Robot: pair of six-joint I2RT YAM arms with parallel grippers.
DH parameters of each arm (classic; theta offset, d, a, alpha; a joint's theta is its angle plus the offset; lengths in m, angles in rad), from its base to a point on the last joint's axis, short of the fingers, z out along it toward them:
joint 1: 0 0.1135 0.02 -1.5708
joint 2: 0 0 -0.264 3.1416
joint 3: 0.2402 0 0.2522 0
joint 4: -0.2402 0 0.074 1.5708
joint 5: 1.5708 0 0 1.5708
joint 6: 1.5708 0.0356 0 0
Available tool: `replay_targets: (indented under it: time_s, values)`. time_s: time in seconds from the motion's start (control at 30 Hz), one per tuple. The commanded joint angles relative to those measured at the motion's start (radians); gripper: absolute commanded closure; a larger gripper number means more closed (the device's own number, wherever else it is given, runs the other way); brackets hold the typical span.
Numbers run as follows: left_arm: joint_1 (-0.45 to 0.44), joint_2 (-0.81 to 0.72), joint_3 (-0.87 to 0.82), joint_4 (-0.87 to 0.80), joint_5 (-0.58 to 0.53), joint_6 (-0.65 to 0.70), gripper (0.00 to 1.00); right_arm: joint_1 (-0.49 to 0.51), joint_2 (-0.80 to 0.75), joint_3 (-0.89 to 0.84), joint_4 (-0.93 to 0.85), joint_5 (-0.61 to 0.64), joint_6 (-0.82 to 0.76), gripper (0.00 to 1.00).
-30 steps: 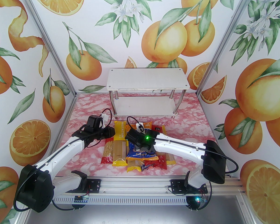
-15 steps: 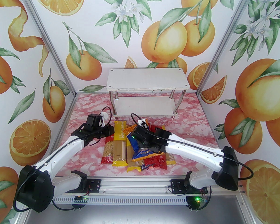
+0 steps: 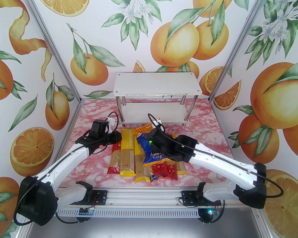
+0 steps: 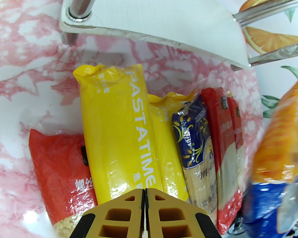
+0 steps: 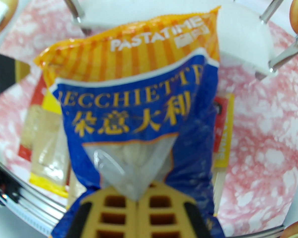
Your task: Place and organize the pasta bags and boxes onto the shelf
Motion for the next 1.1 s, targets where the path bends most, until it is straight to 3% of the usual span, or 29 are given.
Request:
replay_targets:
  time_s: [0.0, 0.53, 0.73, 1.07]
  values:
    - [0.005, 0.003, 0.05, -0.019, -0.003, 0.023, 0.89, -0.014, -0.059, 0.104, 0.059, 0.086, -0.046, 1.0]
    - [0.005, 0.023, 0.126, -0.048, -0.008, 0.036, 0.89, -0.221, -0.01, 0.584, 0.085, 0.072, -0.362, 1.0]
    - [0.005, 0.031, 0.141, -0.052, -0.007, 0.035, 0.89, -0.374, 0.067, 0.706, 0.149, 0.019, -0.457, 1.0]
    - [0.007, 0.042, 0.167, -0.069, -0.029, 0.042, 0.89, -0.68, 0.287, 0.903, 0.21, -0.207, -0.48, 1.0]
